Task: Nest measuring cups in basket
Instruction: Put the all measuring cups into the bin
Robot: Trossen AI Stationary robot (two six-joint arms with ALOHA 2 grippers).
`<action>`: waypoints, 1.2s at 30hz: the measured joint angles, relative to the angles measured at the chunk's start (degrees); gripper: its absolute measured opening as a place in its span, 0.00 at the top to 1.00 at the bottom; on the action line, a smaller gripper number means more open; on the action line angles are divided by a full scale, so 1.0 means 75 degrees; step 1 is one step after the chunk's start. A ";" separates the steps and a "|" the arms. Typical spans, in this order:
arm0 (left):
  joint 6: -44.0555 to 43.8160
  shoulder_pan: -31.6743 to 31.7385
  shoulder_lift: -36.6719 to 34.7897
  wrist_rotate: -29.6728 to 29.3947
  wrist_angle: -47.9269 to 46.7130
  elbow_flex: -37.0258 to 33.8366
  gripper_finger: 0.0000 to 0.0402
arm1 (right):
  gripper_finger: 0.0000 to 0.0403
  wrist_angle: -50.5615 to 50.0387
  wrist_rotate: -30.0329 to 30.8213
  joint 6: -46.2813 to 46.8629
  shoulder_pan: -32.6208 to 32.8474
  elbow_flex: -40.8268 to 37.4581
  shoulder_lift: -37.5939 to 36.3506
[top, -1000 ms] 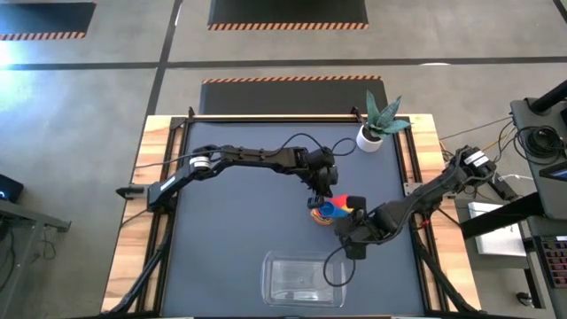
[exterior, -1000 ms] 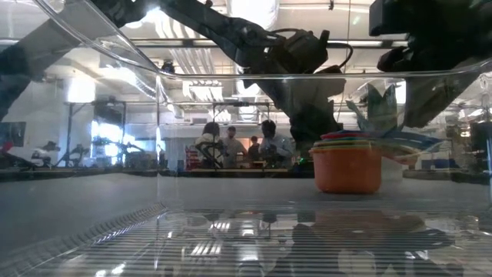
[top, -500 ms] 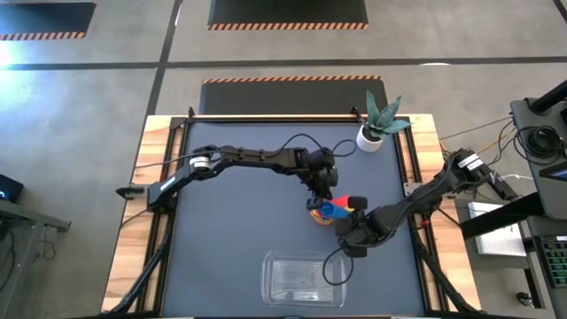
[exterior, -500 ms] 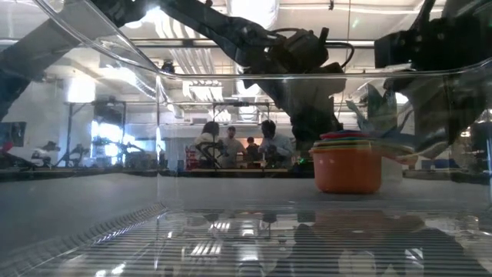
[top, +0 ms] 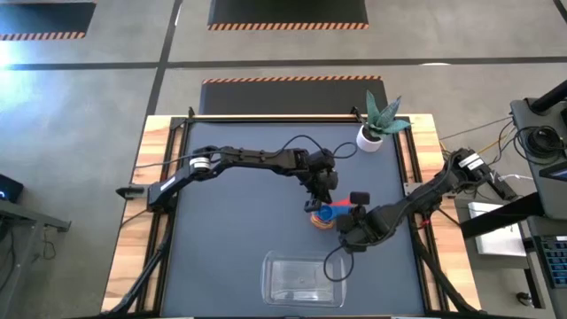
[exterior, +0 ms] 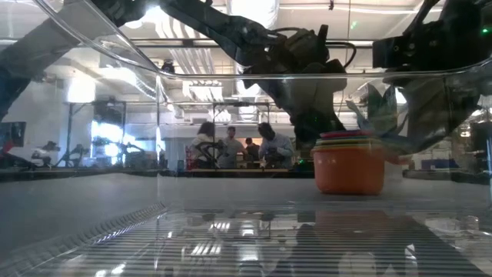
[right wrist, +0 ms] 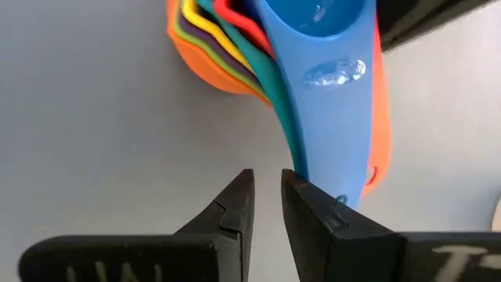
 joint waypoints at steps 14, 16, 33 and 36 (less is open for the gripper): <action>0.0047 0.0019 0.0000 -0.0139 0.0005 0.0000 1.00 | 0.86 -0.0035 -0.0277 -0.0023 0.0030 0.0224 -0.0015; 0.0047 0.0041 0.0000 -0.0158 0.0002 0.0000 1.00 | 0.86 -0.0034 -0.0277 -0.0026 0.0030 0.0259 -0.0015; 0.0134 0.0391 -0.0422 -0.0495 -0.0764 0.0000 1.00 | 0.86 -0.0078 -0.0496 0.0040 0.0030 0.0326 -0.0558; 0.0251 0.0431 -0.0639 -0.0498 -0.0814 0.0000 1.00 | 0.86 -0.0144 -0.0433 -0.0005 0.0030 0.0326 -0.0659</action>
